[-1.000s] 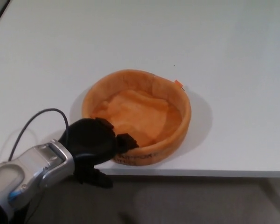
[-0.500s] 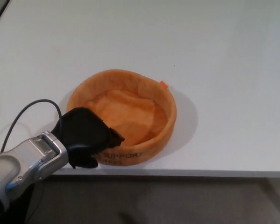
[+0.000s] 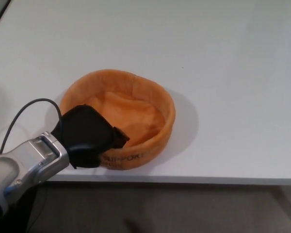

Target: A soft plate is kept in the center of the table close to the robot and the robot uses its left hand to pick up the plate, turns it upside down and places it back on the table

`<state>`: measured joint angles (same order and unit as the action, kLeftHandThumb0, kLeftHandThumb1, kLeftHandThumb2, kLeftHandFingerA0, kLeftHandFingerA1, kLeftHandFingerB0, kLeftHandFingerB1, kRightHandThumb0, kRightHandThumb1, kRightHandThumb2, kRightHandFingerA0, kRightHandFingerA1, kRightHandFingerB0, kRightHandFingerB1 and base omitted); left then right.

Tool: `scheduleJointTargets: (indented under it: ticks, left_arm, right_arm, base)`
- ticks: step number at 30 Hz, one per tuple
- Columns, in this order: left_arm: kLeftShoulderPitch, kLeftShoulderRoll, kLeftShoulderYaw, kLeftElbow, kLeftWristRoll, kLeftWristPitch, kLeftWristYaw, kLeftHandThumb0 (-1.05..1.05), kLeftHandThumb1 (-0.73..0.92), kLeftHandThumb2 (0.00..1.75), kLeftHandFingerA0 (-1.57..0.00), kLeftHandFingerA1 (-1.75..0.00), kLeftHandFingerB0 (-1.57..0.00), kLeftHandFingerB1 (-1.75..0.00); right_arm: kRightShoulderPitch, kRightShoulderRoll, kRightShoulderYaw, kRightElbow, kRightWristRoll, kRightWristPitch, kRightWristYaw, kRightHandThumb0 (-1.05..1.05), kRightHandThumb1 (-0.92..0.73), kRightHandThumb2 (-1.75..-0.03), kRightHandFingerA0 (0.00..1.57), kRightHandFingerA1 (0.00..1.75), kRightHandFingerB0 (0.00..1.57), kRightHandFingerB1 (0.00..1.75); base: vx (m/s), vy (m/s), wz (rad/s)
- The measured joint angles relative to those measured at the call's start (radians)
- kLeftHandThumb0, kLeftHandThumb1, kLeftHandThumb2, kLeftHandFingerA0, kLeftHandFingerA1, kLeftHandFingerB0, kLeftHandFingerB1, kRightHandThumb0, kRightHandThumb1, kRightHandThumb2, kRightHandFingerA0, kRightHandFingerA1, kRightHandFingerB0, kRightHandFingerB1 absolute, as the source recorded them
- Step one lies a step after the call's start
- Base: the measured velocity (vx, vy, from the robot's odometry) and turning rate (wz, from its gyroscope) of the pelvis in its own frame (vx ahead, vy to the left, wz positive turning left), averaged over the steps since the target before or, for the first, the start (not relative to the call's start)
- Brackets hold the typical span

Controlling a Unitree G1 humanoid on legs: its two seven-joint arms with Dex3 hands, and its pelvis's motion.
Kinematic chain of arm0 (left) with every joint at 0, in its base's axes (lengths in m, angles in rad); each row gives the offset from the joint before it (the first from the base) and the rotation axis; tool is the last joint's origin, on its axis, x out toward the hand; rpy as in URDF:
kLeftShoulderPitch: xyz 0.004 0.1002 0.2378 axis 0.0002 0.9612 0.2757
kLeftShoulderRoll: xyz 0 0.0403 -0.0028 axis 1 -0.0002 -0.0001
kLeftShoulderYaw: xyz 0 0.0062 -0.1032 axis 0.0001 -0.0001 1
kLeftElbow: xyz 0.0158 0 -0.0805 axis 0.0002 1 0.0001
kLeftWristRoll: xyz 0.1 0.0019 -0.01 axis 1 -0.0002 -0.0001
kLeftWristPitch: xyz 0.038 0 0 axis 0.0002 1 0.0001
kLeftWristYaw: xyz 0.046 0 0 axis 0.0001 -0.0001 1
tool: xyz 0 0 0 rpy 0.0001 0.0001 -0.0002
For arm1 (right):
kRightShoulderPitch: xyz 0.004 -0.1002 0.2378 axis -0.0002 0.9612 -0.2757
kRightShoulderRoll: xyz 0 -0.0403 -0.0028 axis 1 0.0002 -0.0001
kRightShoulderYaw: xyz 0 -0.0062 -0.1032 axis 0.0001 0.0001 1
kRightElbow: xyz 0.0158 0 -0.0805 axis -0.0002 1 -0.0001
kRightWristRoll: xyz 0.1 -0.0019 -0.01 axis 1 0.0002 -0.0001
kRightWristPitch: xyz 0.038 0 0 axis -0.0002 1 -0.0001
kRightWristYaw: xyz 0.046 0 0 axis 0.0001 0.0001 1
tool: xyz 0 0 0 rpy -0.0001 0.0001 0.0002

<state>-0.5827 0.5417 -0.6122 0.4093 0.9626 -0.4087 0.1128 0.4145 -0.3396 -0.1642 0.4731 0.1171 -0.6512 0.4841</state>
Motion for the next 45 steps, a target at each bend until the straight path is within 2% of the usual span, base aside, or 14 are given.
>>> scheduleJointTargets:
  ticks: [5,6,8,14,22,24,26,28,29,37,39,41,42,45]
  left_arm:
    - [0.024,-0.03,0.059,-0.025,-0.076,-0.017,-0.036,-0.17,0.54,0.66,-0.81,-1.75,-0.69,-1.75]
    - [0.031,-0.041,0.075,-0.039,-0.096,-0.017,-0.045,-0.19,0.55,0.66,-0.84,-1.75,-0.71,-1.75]
    - [0.038,-0.062,0.1,-0.067,-0.126,-0.015,-0.062,-0.09,0.55,0.67,-0.86,-1.75,-0.7,-1.75]
    - [0.046,-0.114,0.176,-0.138,-0.214,-0.012,-0.11,-0.17,0.53,0.7,-0.91,-1.75,-0.76,-1.73]
    - [0.046,-0.165,0.287,-0.2,-0.333,-0.007,-0.158,-0.23,0.54,0.71,-0.94,-1.75,-0.78,-1.75]
    - [0.046,-0.178,0.314,-0.218,-0.358,-0.001,-0.167,-0.28,0.41,0.88,-1.25,-1.41,-1.06,-1.32]
    - [0.046,-0.191,0.336,-0.238,-0.381,0.006,-0.174,-0.14,0.5,0.78,-0.97,-1.75,-0.74,-1.75]
    - [0.046,-0.205,0.366,-0.26,-0.414,0.014,-0.184,-0.19,0.41,0.87,-1.32,-1.51,-1.12,-1.41]
    - [0.046,-0.214,0.384,-0.271,-0.433,0.02,-0.191,-0.15,0.55,0.72,-0.93,-1.75,-0.76,-1.75]
    - [0.046,-0.244,0.475,-0.291,-0.543,0.047,-0.225,-0.14,0.64,0.66,-0.94,-1.75,-0.68,-1.75]
    - [0.046,-0.246,0.502,-0.29,-0.575,0.059,-0.234,-0.2,0.61,0.82,-0.94,-1.75,-0.59,-1.75]
    - [0.046,-0.247,0.53,-0.288,-0.608,0.071,-0.243,-0.19,0.57,0.83,-0.98,-1.75,-0.62,-1.75]
    - [0.046,-0.248,0.544,-0.286,-0.623,0.077,-0.248,-0.18,0.55,0.81,-1.0,-1.75,-0.62,-1.75]
    - [0.046,-0.248,0.587,-0.279,-0.667,0.096,-0.26,-0.19,0.56,0.7,-1.01,-1.75,-0.56,-1.75]
  right_arm:
    - [-0.006,0.0,0.0,0.004,0.001,0.0,0.002,-0.66,-0.87,-0.66,0.51,0.49,0.33,0.32]
    - [-0.009,0.0,0.0,0.005,0.001,0.0,0.003,-0.66,-0.71,-1.04,0.45,0.6,0.25,0.48]
    - [-0.01,0.0,0.0,0.005,0.001,0.0,0.003,-0.64,-0.87,-0.67,0.49,0.49,0.32,0.31]
    - [-0.011,0.0,0.0,0.005,0.001,0.0,0.003,-0.64,-0.72,-1.04,0.45,0.61,0.25,0.48]
    - [-0.015,0.0,0.0,0.005,0.002,0.0,0.005,-0.62,-0.87,-0.67,0.49,0.5,0.32,0.31]
    - [-0.016,0.0,0.0,0.005,0.002,0.0,0.006,-0.63,-0.71,-1.04,0.43,0.6,0.23,0.48]
    - [-0.017,0.0,0.0,0.005,0.002,0.0,0.006,-0.63,-0.7,-1.04,0.43,0.6,0.21,0.47]
    - [-0.018,0.0,0.0,0.005,0.002,0.0,0.006,-0.65,-0.71,-1.04,0.44,0.6,0.24,0.48]
    - [-0.018,0.0,0.0,0.005,0.002,0.0,0.006,-0.66,-0.72,-1.04,0.44,0.6,0.25,0.48]
    - [-0.018,0.001,0.0,0.004,0.002,0.0,0.006,-0.67,-0.72,-1.04,0.45,0.6,0.25,0.47]
    - [-0.018,0.001,0.0,0.004,0.002,0.0,0.006,-0.66,-0.87,-0.66,0.5,0.48,0.33,0.31]
    - [-0.018,0.001,0.0,0.004,0.002,0.0,0.006,-0.68,-0.72,-1.04,0.45,0.59,0.25,0.47]
    - [-0.019,0.001,0.0,0.004,0.002,0.0,0.006,-0.65,-0.87,-0.67,0.49,0.47,0.32,0.31]
    - [-0.019,0.001,0.0,0.004,0.002,0.0,0.006,-0.64,-0.87,-0.67,0.5,0.48,0.33,0.31]
  base:
    - [0.0,0.0,0.0]
    - [0.0,0.0,0.0]
    - [0.0,0.0,0.0]
    - [0.0,0.0,0.0]
    - [0.0,0.0,0.0]
    - [0.0,0.0,0.0]
    - [0.0,0.0,0.0]
    - [0.0,0.0,0.0]
    - [0.0,0.0,0.0]
    - [0.0,0.0,0.0]
    - [0.0,0.0,0.0]
    - [0.0,0.0,0.0]
    - [0.0,0.0,0.0]
    - [0.0,0.0,0.0]
